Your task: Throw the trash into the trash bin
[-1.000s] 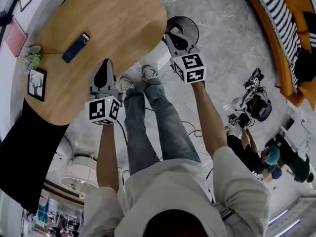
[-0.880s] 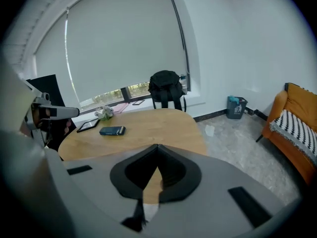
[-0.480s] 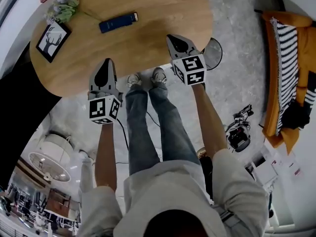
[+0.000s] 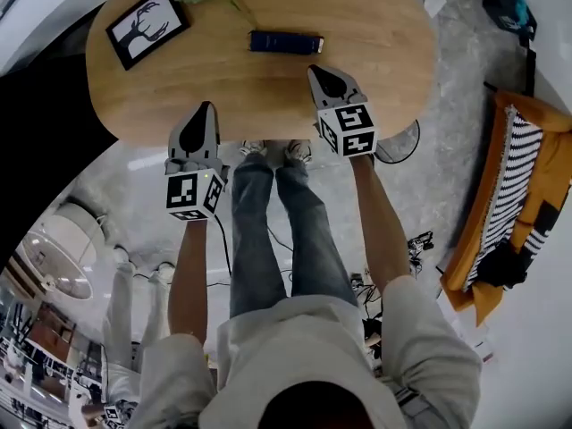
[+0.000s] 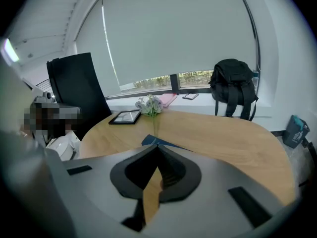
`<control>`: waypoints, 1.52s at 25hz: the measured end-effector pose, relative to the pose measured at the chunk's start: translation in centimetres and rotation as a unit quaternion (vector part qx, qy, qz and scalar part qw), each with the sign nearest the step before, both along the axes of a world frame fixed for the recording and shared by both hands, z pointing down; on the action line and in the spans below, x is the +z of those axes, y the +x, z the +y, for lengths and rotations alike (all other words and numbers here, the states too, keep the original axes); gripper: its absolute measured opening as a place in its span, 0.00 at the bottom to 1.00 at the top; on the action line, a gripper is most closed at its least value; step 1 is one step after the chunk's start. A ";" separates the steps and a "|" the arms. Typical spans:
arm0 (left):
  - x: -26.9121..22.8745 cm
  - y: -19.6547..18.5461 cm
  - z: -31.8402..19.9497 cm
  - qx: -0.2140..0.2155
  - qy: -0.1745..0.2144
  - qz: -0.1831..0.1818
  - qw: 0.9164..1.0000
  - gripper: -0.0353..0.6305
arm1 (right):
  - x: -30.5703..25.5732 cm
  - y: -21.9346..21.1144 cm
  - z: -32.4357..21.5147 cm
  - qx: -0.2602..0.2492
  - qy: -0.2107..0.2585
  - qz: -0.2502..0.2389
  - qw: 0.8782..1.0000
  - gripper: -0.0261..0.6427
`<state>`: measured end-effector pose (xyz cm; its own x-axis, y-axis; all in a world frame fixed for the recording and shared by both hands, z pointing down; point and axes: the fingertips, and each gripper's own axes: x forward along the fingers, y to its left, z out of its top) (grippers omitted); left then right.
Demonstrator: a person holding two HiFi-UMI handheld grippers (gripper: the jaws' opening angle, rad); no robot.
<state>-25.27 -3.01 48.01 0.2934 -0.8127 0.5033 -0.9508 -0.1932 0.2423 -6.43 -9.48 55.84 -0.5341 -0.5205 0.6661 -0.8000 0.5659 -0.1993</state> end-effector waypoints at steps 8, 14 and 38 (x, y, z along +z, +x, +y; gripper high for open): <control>1.3 -2.4 -1.1 -0.008 -0.008 -0.002 1.000 0.08 | 2.1 -4.0 -0.7 -0.098 0.011 0.075 0.992 0.08; 1.6 -2.8 -1.2 -0.005 -0.011 0.000 1.000 0.08 | 4.5 -5.4 -1.3 -0.249 0.057 0.202 0.945 0.08; 2.2 -5.1 0.4 -0.021 -0.021 0.003 1.000 0.08 | 11.4 -5.4 -3.1 -0.422 -0.032 0.318 0.848 0.37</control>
<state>-30.36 -2.57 50.21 0.2633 -0.8020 0.5361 -0.9562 -0.1432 0.2554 -11.84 -12.61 67.25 -0.2201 -0.0847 0.9718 -0.0727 0.9949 0.0703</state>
